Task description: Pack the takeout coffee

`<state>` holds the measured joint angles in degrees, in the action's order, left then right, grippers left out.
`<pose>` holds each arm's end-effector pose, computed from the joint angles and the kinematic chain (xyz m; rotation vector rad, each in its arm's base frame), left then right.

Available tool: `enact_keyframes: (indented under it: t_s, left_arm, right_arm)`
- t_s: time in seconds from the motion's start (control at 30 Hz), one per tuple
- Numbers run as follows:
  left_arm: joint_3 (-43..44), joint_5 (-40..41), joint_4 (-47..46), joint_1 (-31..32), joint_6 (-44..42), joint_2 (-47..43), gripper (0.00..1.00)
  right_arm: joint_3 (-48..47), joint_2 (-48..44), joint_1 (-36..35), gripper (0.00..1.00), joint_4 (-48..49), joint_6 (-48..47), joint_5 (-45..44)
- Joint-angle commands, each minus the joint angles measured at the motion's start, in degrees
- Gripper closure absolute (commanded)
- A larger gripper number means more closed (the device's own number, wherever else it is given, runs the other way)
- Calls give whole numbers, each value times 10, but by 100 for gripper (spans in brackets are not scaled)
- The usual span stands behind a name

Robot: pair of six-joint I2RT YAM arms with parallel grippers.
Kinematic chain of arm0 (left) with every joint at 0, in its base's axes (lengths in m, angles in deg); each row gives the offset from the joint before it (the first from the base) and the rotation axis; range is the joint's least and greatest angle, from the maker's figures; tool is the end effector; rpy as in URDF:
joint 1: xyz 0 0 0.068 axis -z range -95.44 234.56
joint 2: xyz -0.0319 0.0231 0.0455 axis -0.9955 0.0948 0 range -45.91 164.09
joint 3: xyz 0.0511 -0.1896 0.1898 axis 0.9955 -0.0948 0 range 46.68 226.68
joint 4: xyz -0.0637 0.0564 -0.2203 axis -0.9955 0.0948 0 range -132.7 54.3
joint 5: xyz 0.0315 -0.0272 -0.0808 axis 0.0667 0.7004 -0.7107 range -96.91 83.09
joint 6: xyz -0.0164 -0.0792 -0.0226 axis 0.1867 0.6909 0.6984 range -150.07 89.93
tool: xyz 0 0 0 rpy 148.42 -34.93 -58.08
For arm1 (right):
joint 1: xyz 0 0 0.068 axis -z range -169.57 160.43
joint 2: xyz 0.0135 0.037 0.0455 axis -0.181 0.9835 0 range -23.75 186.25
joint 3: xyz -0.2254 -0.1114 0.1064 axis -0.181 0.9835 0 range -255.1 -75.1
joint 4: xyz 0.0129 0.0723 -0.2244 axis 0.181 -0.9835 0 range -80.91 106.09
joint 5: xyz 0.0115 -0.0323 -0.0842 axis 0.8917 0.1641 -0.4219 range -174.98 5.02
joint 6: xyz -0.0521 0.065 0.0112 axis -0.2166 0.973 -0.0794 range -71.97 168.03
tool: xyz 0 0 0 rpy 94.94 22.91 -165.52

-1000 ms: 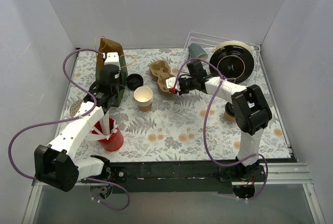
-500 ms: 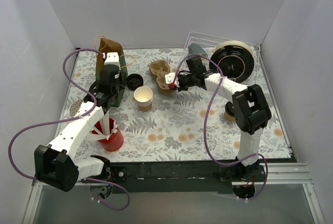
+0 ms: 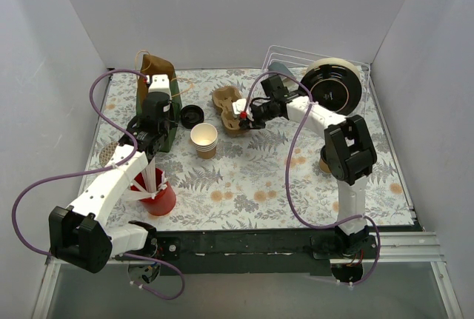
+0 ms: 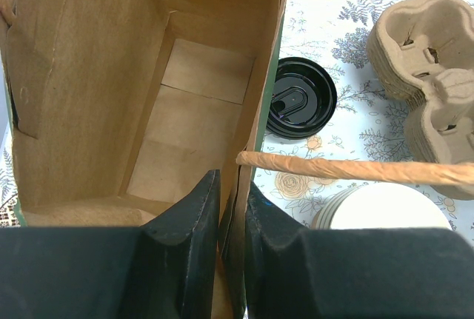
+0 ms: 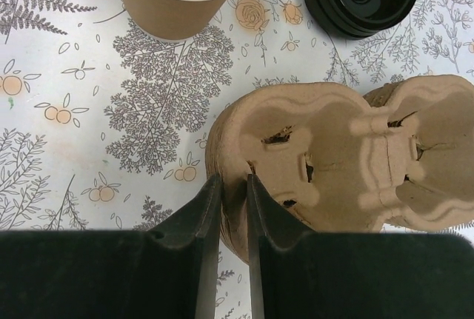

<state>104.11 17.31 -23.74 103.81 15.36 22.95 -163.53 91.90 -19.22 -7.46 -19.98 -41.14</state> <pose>0.2664 -0.0612 0.3043 -0.7079 1.9346 -0.2560 0.3535 0.2600 0.2069 -1.8645 1.2115 0.5789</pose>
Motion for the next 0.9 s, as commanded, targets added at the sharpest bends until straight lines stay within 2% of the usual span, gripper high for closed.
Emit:
enact_keyframes:
  t_s: [0.0,0.13,0.73,0.8,0.87]
  left_arm:
    - [-14,5,24,-2,-1,5,85]
    - [-12,4,24,-2,-1,7,85]
    - [-12,3,24,-2,-2,7,85]
    - [-12,3,24,-2,-2,7,85]
    - [-13,3,25,-2,-2,7,85]
  right_arm:
    - [-48,18,-1,89,-67,-4,36]
    - [-54,21,-1,94,-69,6,35]
    - [-112,40,-1,94,-88,76,51]
    - [-117,43,-1,91,-88,92,60]
    - [-117,46,-1,82,-84,104,60]
